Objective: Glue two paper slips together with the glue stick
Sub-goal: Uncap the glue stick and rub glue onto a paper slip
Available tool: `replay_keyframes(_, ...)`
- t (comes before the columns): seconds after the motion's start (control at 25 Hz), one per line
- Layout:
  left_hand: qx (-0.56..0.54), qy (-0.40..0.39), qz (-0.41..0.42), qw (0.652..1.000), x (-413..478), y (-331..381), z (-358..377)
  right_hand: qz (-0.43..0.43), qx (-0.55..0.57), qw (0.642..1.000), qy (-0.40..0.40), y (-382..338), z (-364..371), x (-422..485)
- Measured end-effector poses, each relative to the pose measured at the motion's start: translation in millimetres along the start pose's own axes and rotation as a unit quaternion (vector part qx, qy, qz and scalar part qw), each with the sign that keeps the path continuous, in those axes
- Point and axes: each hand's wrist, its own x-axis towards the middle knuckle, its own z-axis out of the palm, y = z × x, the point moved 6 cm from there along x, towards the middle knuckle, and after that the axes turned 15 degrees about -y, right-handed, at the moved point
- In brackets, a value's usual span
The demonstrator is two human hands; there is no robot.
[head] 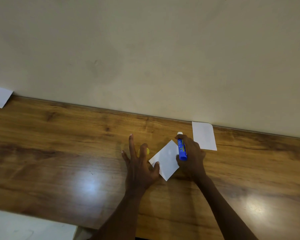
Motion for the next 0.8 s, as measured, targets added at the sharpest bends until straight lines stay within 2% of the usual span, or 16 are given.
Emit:
replay_keyframes(0.04, -0.002, -0.002, 0.003, 1.0, 0.1, 0.2, 0.5, -0.01, 0.018, 0.999, 0.028, -4.7, 2.0, -4.7)
replay_keyframes(0.12, -0.006, -0.005, 0.004, 1.0, 0.4, -0.3, 1.0, -0.064, 0.18, 0.981, 0.045, -13.2, 11.8, -12.8)
replay_keyframes(0.2, -0.003, -0.003, 0.003, 1.0, 0.1, -0.5, 1.4, -0.048, 0.339, 0.939, -0.022, -16.9, 28.5, -12.5)
replay_keyframes(0.24, -0.004, 0.0, 0.005, 1.0, -0.1, -0.4, 1.2, -0.028, 0.364, 0.929, -0.055, -16.3, 34.8, -10.5)
replay_keyframes(0.36, -0.012, 0.004, 0.004, 1.0, -0.2, -0.8, 0.4, -0.029, 0.317, 0.942, -0.104, -20.8, 37.6, -3.0)
replay_keyframes(0.8, -0.011, -0.013, 0.012, 1.0, 1.1, -1.7, 3.0, -0.071, 0.241, 0.959, -0.128, -24.2, 42.4, 5.0)
